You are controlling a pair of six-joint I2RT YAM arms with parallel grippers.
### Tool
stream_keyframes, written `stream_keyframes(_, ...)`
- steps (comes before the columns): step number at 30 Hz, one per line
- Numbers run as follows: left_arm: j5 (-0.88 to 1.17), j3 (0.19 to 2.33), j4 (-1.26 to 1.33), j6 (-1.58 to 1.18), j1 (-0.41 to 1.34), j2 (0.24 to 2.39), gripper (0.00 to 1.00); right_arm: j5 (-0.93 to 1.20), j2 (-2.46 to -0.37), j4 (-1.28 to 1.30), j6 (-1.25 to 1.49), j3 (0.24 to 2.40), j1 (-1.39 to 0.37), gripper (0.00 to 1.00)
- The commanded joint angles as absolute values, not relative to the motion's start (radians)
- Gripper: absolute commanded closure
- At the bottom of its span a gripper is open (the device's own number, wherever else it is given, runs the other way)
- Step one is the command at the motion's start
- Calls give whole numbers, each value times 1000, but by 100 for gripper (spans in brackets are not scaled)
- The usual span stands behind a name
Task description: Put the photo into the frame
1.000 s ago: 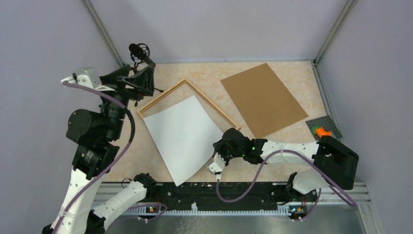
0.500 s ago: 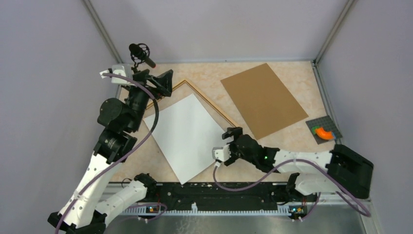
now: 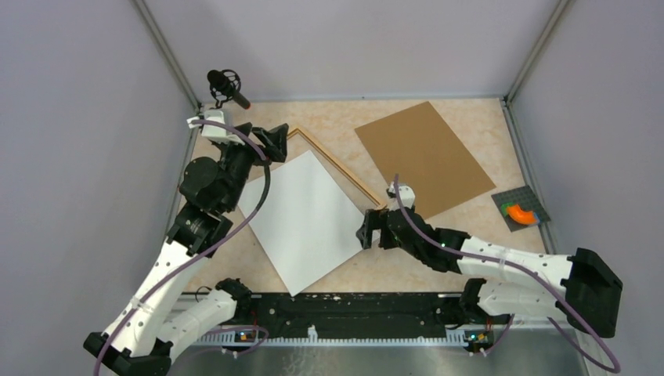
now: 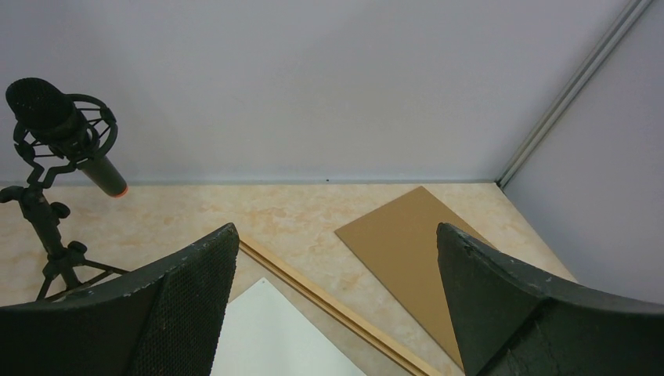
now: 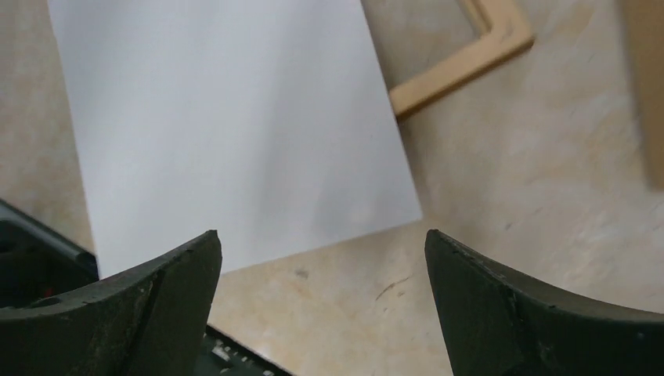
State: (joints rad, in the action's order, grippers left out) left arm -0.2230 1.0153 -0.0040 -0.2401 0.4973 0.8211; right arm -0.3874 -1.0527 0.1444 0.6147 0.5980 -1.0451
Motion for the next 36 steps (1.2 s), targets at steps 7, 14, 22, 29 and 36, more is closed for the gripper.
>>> stream_keyframes(7, -196, 992, 54, -230, 482, 811, 1, -175, -1065, -286, 1422, 244, -996, 10)
stream_keyframes(14, -183, 982, 63, -232, 482, 825, 1, -144, -1236, -708, 1476, 121, -882, 42)
stream_keyframes(22, -181, 979, 64, -232, 480, 829, 1, -84, -1334, -871, 1408, 130, -801, 87)
stream_keyframes(29, -180, 979, 63, -230, 481, 826, 1, -12, -1365, -878, 1284, 183, -705, 100)
stream_keyframes(36, -180, 978, 63, -231, 480, 829, 1, 31, -1384, -819, 1163, 300, -609, 100)
